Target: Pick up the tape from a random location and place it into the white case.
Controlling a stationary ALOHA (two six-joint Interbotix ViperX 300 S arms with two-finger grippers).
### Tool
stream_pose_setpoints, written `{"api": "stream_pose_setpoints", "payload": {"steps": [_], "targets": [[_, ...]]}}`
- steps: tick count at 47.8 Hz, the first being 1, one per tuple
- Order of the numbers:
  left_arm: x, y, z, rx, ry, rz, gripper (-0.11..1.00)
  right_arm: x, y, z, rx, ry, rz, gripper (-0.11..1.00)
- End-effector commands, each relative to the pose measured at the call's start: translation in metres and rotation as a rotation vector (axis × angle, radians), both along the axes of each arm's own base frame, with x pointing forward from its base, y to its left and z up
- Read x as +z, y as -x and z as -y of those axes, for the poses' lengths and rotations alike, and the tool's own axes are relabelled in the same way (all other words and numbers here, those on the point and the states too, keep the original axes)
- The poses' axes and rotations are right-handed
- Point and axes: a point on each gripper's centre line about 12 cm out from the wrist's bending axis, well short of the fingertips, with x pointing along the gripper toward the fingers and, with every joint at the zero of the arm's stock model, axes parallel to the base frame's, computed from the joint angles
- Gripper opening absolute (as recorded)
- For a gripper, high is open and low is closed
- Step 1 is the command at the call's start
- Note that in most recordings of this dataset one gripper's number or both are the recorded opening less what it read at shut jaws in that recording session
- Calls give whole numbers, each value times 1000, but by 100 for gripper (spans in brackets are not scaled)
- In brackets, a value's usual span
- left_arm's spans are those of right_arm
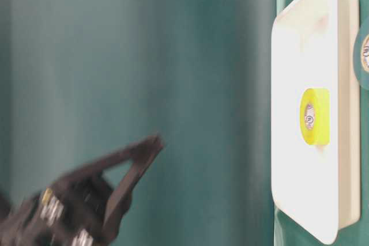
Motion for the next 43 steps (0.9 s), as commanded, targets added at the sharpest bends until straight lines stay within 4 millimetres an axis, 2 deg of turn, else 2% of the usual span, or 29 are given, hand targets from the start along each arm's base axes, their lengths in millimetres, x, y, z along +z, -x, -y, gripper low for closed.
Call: {"api": "stream_pose_setpoints", "payload": {"steps": [1, 12, 20, 33, 39, 43], "targets": [[16, 22, 2, 1, -3, 100, 99, 11, -2, 0, -1, 6, 26, 91], [23, 81, 6, 13, 12, 270, 99, 12, -1, 0, -1, 6, 27, 91], [17, 116, 9, 18, 19, 323, 99, 11, -1, 0, -1, 6, 26, 91], [-17, 159, 12, 20, 24, 386, 99, 7, -1, 0, -2, 2, 8, 91], [-38, 171, 13, 19, 25, 372, 99, 2, 0, 0, -3, -2, -6, 91], [-44, 176, 13, 21, 25, 369, 99, 2, 0, 0, -3, -5, -6, 91]]}}
